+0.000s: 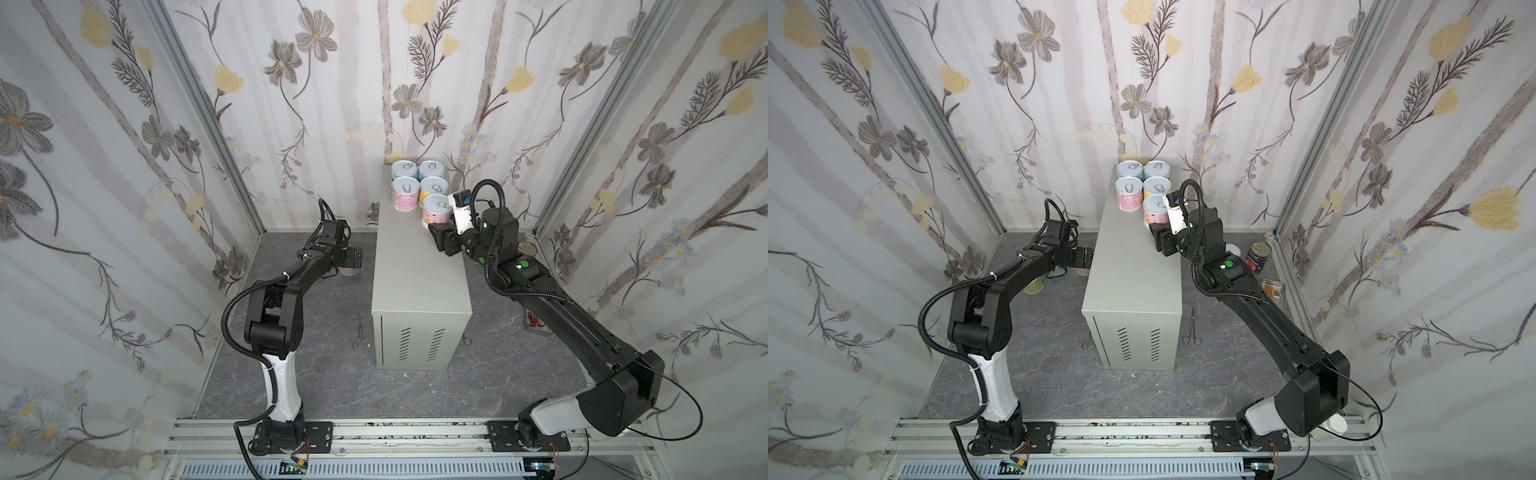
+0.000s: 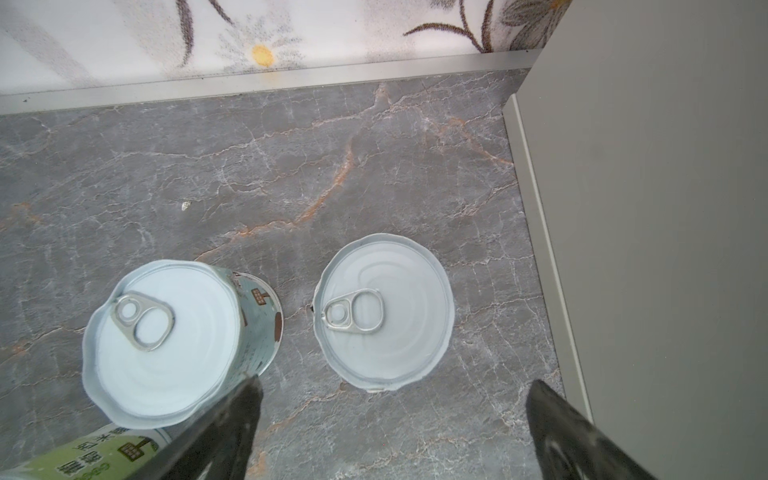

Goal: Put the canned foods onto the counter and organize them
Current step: 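Lower the pink can in front of the yellow can and release it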

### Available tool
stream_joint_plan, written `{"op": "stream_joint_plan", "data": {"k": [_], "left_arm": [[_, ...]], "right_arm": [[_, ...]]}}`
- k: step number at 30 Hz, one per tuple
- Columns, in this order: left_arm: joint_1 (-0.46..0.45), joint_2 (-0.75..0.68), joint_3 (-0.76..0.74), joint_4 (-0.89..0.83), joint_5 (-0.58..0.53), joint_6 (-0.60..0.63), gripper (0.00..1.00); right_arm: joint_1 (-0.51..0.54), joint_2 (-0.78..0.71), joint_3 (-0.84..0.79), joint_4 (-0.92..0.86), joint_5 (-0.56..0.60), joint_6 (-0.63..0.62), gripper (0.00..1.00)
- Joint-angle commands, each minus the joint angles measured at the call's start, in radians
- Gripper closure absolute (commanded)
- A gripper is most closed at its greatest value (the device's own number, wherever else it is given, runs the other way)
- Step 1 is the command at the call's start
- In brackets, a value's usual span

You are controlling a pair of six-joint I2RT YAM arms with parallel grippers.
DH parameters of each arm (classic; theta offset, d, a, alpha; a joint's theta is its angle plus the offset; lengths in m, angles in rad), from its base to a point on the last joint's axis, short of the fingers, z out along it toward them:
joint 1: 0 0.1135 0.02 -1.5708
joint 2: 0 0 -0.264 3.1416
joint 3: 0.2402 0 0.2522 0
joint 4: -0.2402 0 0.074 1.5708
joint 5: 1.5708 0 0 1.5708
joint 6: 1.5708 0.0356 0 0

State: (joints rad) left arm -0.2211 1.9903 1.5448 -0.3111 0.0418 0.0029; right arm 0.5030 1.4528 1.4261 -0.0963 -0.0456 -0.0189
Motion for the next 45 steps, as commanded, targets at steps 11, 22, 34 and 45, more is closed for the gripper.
{"op": "stream_joint_plan", "data": {"k": [11, 22, 34, 45], "left_arm": [[-0.002, -0.008, 0.001, 0.001, -0.013, 0.007, 0.00], [-0.003, -0.001, 0.008, -0.003, -0.013, 0.005, 0.00], [-0.007, 0.028, 0.031, -0.028, -0.008, -0.001, 0.00], [-0.012, 0.122, 0.116, -0.044, -0.028, -0.038, 0.00]], "right_arm": [[-0.001, 0.003, -0.007, -0.005, -0.007, -0.012, 0.30], [0.000, 0.015, 0.000, -0.013, -0.004, -0.010, 0.29], [-0.003, -0.027, -0.016, -0.014, 0.023, -0.010, 0.10], [-0.003, -0.128, -0.067, -0.019, 0.018, -0.022, 0.00]]}}
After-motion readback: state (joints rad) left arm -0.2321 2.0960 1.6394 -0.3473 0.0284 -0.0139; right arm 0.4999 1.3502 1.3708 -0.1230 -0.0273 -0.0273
